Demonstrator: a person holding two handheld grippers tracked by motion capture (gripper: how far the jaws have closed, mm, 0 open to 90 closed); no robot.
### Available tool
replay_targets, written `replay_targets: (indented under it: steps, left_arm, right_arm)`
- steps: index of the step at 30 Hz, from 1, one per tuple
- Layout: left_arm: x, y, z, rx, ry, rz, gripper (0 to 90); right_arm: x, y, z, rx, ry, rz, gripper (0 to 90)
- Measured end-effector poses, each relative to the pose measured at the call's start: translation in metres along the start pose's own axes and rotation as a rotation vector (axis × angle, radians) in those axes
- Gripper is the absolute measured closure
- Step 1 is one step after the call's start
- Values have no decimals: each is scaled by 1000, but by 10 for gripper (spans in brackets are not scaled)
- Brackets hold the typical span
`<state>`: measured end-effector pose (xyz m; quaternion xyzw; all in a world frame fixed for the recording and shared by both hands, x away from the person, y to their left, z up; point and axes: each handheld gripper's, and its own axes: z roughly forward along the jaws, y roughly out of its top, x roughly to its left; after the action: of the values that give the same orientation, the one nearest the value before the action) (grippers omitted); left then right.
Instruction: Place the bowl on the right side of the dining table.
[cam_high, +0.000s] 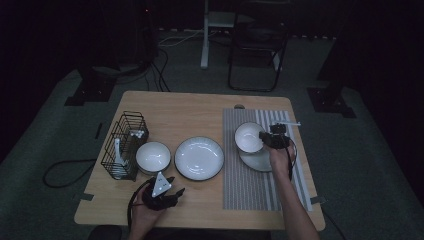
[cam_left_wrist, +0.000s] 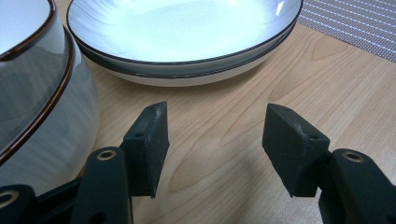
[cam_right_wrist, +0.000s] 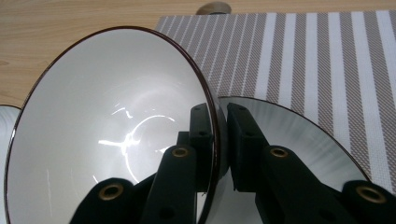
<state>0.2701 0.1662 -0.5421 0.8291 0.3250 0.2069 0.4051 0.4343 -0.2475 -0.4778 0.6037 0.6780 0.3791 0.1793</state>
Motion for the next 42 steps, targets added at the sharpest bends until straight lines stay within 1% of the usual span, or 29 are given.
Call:
replay_targets:
  steps: [2, 18, 22, 24, 31, 36, 42]
  left_arm:
    - [0, 0, 0, 1, 0, 0, 418]
    - [0, 0, 0, 0, -2, -1, 415]
    - [0, 0, 0, -1, -1, -1, 414]
    - [0, 0, 0, -3, 1, -1, 414]
    - [0, 0, 0, -2, 0, 0, 414]
    - [0, 0, 0, -1, 1, 1, 414]
    - [0, 0, -1, -6, 9, -3, 414]
  right_arm:
    - [-2, -2, 0, 2, 0, 9, 817]
    - [-24, -17, -2, 32, -39, 41, 816]
    - [-30, -20, -3, 39, -39, 64, 816]
    - [-32, -21, -4, 40, -39, 73, 816]
    - [-35, -21, -7, 42, -54, 76, 817]
    - [-39, -25, -10, 48, -49, 83, 818]
    - [-42, -27, -13, 59, -54, 88, 819]
